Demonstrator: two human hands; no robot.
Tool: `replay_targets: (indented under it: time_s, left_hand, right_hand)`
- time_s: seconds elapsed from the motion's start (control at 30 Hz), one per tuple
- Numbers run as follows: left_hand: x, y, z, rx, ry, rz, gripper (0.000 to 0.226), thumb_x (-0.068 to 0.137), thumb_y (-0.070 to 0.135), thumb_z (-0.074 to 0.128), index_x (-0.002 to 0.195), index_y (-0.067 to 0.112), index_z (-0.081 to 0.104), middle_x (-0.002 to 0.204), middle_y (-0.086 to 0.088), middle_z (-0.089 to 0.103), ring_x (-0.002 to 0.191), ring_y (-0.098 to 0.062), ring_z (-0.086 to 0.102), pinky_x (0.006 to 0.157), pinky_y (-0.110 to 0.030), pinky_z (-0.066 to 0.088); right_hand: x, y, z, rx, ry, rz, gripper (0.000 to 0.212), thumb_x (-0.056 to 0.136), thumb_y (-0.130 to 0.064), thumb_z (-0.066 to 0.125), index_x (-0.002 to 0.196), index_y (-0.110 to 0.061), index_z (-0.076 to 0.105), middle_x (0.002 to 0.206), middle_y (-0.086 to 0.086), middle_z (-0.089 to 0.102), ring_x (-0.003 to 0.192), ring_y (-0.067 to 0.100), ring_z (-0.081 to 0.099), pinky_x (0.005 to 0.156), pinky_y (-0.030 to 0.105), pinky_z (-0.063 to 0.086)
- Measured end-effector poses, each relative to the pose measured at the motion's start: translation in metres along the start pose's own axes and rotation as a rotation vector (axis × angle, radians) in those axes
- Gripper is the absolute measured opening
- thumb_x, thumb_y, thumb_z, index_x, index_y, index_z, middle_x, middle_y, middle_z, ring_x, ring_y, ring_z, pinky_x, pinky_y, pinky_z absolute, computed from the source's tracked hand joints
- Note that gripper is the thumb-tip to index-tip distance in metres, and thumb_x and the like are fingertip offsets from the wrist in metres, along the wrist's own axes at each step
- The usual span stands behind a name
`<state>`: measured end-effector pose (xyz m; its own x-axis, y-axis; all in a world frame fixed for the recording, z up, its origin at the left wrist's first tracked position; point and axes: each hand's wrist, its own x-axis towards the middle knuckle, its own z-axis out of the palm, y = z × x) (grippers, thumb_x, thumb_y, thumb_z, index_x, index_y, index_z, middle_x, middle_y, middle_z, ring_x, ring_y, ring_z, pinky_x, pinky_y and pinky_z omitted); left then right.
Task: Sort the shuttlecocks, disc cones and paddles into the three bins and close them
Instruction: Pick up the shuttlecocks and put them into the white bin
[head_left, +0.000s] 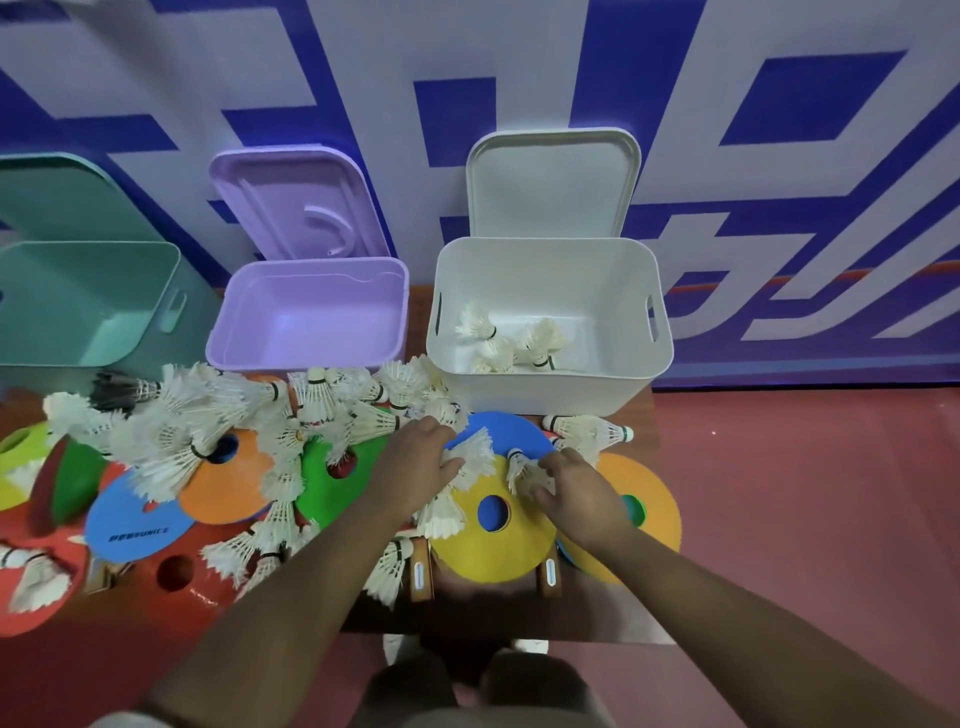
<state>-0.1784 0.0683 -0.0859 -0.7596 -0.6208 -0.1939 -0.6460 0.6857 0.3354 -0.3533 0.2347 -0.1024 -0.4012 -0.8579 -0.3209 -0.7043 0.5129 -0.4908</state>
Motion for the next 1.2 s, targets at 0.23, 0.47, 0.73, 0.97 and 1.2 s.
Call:
replay_targets:
  time_s: [0.23,0.47,0.73,0.97,1.2]
  left_hand:
    - [0.004,-0.002,0.008,0.216,-0.021,0.078,0.033,0.093,0.034,0.045,0.116,0.018,0.063,0.103,-0.002,0.062,0.097,-0.022,0.056,0.086,-0.034,0.04]
    - [-0.002,-0.015,-0.009,-0.052,0.133,-0.029,0.023,0.092,0.026,0.05,0.093,0.014,0.069,0.087,-0.001,0.062,0.073,-0.023,0.06,0.059,-0.036,0.052]
    - [0.003,-0.013,-0.08,-0.43,0.253,-0.097,0.02,0.09,0.022,0.059,0.097,0.01,0.072,0.094,-0.004,0.068,0.073,-0.02,0.065,0.074,-0.035,0.054]
    - [0.052,0.01,-0.149,-0.504,0.358,-0.082,0.017,0.085,0.018,0.056,0.081,0.011,0.07,0.072,-0.005,0.067,0.066,-0.023,0.063,0.065,-0.031,0.049]
    - [0.111,0.014,-0.142,-0.531,0.249,-0.154,0.028,0.087,0.022,0.056,0.111,0.014,0.07,0.097,-0.003,0.073,0.087,-0.019,0.068,0.086,-0.032,0.053]
  right_hand:
    - [0.013,-0.009,0.021,-0.051,0.08,0.156,0.024,0.093,-0.031,0.052,0.109,-0.013,0.054,0.109,0.007,0.053,0.084,0.031,0.06,0.058,0.032,0.041]
    - [0.015,-0.016,0.017,-0.016,0.264,0.14,0.012,0.093,-0.024,0.054,0.095,-0.015,0.061,0.098,0.006,0.053,0.071,0.031,0.058,0.053,0.037,0.047]
    - [-0.004,-0.065,-0.048,0.309,0.437,-0.071,0.003,0.092,-0.017,0.058,0.09,-0.017,0.06,0.089,-0.003,0.058,0.071,0.01,0.056,0.066,0.031,0.047]
    - [0.036,-0.097,-0.117,0.497,0.624,0.047,0.005,0.091,-0.018,0.057,0.087,-0.016,0.058,0.08,-0.004,0.063,0.07,0.016,0.062,0.062,0.026,0.046]
    - [0.1,-0.088,-0.12,0.495,0.519,0.179,0.021,0.09,-0.022,0.054,0.11,-0.016,0.058,0.096,-0.001,0.064,0.082,0.021,0.066,0.073,0.037,0.054]
